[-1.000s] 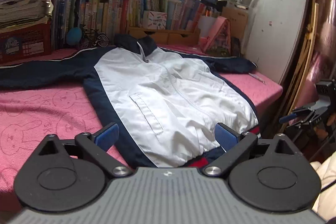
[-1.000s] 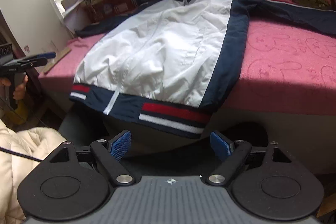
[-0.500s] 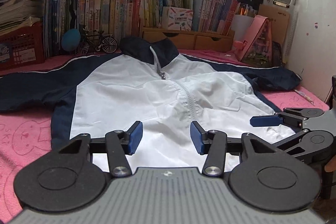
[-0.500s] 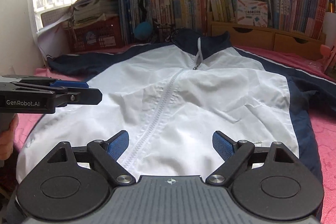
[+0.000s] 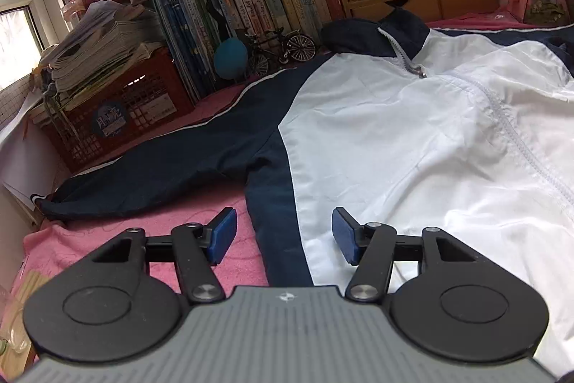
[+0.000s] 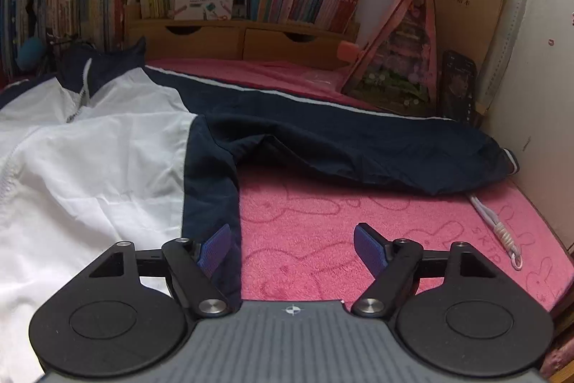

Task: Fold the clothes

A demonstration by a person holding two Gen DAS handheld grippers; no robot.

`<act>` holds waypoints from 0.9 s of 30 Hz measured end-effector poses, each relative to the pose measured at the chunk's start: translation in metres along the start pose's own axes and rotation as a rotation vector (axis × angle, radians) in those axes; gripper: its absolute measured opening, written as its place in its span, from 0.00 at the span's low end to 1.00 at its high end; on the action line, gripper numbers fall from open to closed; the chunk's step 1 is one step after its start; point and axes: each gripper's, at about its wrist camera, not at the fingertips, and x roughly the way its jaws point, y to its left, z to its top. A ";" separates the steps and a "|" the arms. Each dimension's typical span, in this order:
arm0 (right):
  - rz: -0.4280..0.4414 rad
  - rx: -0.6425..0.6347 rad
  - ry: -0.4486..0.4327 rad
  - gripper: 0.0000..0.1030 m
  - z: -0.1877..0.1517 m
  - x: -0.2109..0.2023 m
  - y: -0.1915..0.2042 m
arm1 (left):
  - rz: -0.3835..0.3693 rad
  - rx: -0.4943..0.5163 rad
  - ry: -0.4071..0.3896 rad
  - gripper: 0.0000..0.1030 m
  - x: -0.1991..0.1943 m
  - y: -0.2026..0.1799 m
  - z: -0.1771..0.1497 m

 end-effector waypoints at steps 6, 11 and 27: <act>0.358 -0.133 -0.087 0.75 0.033 0.015 0.072 | -0.172 -0.143 -0.023 0.63 0.042 -0.017 0.040; 0.469 -0.139 -0.035 0.77 0.050 0.059 0.107 | -0.212 -0.206 0.040 0.63 0.083 -0.031 0.048; -0.179 0.215 0.058 0.70 0.065 0.146 -0.085 | -0.197 -0.187 0.051 0.79 0.086 -0.024 0.035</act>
